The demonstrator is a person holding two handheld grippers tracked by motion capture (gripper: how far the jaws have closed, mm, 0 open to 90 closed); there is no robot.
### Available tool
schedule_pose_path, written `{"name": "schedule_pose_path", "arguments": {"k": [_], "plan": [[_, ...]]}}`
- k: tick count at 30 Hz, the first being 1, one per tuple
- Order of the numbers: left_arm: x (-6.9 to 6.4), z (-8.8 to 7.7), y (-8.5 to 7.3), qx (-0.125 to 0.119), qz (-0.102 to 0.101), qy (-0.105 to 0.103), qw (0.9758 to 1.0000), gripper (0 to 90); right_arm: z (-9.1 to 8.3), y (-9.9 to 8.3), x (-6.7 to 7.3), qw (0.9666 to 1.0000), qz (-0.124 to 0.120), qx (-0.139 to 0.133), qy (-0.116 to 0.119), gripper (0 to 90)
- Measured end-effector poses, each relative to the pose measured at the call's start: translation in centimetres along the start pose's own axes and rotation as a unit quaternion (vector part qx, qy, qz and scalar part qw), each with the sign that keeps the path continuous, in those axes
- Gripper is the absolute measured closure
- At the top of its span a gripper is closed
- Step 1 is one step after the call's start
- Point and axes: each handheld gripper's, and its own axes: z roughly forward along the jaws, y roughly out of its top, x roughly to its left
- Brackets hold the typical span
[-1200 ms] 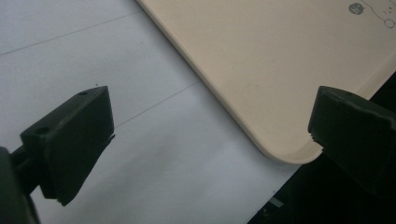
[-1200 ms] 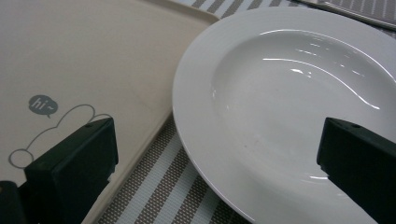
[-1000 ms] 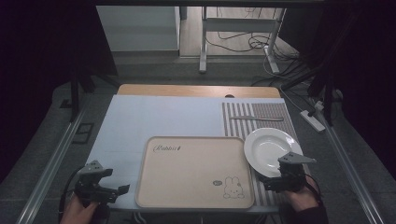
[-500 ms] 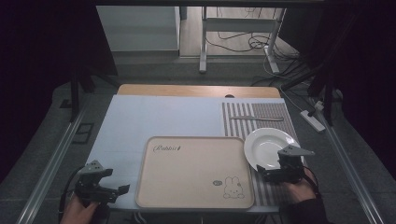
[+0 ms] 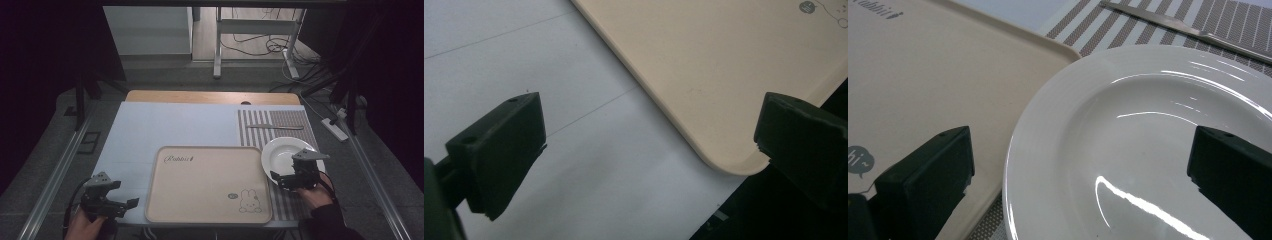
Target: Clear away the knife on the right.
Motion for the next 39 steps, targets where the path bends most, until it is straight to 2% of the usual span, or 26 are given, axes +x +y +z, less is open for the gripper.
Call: {"name": "schedule_pose_path", "arguments": {"k": [7,11,18,19,29,39], "plan": [[0.0,0.0,0.0,0.000,0.000,0.000,1.0000,1.3,1.0,0.8,-0.7,0.9999,0.007,0.009,-0.007,0.0],[0.0,0.0,0.0,0.000,0.001,0.000,1.0000,1.3,1.7,1.2,-1.4,0.9996,0.008,0.022,-0.018,0.0],[0.0,0.0,0.0,0.001,0.001,0.000,1.0000,1.3,2.7,1.9,-2.2,0.9991,0.011,0.025,-0.031,0.0],[0.0,0.0,0.0,0.000,0.001,0.000,1.0000,1.3,3.0,2.1,-2.6,0.9989,0.021,0.023,-0.034,0.0],[0.0,0.1,0.1,0.001,0.001,0.000,1.0000,1.3,3.9,2.9,-4.0,0.9981,0.022,0.035,-0.046,0.0],[0.0,0.1,0.1,0.001,0.001,0.000,1.0000,1.3,4.9,4.0,-5.7,0.9969,0.035,0.038,-0.060,0.0]]}}
